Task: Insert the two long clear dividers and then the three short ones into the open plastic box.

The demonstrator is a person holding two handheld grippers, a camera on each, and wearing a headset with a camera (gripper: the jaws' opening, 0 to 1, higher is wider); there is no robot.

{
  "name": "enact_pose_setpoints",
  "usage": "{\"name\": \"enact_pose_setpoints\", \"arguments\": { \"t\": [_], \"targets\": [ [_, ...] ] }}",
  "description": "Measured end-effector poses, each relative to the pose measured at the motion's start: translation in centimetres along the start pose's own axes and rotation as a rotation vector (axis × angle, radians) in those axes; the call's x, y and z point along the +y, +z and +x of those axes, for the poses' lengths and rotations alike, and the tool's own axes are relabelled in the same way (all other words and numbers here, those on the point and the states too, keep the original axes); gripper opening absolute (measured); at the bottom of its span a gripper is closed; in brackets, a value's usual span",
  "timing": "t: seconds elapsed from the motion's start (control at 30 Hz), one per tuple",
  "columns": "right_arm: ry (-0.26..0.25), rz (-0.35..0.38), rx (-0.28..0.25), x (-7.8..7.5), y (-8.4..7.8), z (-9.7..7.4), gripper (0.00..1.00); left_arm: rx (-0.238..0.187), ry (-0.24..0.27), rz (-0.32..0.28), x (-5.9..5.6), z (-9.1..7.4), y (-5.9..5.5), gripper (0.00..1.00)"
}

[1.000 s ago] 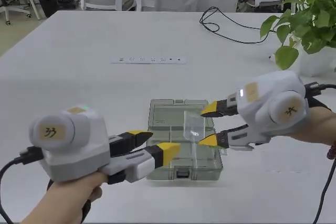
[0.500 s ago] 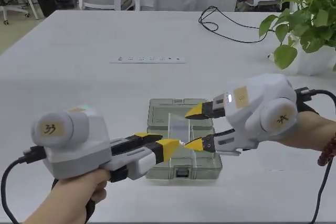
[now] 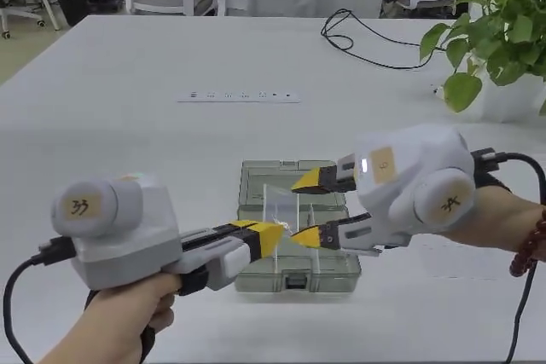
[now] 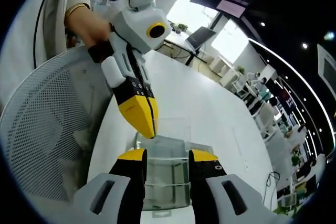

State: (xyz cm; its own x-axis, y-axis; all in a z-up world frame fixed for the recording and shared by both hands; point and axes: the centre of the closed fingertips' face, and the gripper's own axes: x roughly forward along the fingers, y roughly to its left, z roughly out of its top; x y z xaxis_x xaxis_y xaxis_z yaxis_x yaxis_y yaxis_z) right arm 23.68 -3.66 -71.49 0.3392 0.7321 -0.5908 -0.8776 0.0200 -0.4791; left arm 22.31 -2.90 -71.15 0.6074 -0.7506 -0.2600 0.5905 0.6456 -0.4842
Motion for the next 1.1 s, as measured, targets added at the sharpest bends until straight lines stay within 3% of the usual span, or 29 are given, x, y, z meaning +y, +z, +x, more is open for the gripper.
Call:
{"name": "enact_pose_setpoints", "arguments": {
  "t": [0.27,0.47,0.7,0.83,1.1],
  "targets": [
    [-0.051,0.006,0.024,-0.5,0.0,0.0,0.32,-0.023,0.012,-0.148,0.3,0.1,0.4,0.0],
    [-0.07,0.019,0.028,-0.6,0.2,-0.1,0.33,0.001,0.017,-0.177,0.1,0.1,0.6,0.0],
    [-0.108,0.04,0.016,-1.0,0.5,-0.4,0.33,0.017,0.032,-0.099,-0.3,0.0,1.0,0.0],
    [-0.104,0.105,-0.022,-1.2,1.2,-0.4,0.35,0.031,0.037,-0.053,0.0,-0.1,1.0,0.0],
    [-0.089,0.258,-0.096,-1.8,2.0,-0.8,0.35,0.062,0.054,0.139,0.8,-0.5,0.5,0.0]
  ]
}}
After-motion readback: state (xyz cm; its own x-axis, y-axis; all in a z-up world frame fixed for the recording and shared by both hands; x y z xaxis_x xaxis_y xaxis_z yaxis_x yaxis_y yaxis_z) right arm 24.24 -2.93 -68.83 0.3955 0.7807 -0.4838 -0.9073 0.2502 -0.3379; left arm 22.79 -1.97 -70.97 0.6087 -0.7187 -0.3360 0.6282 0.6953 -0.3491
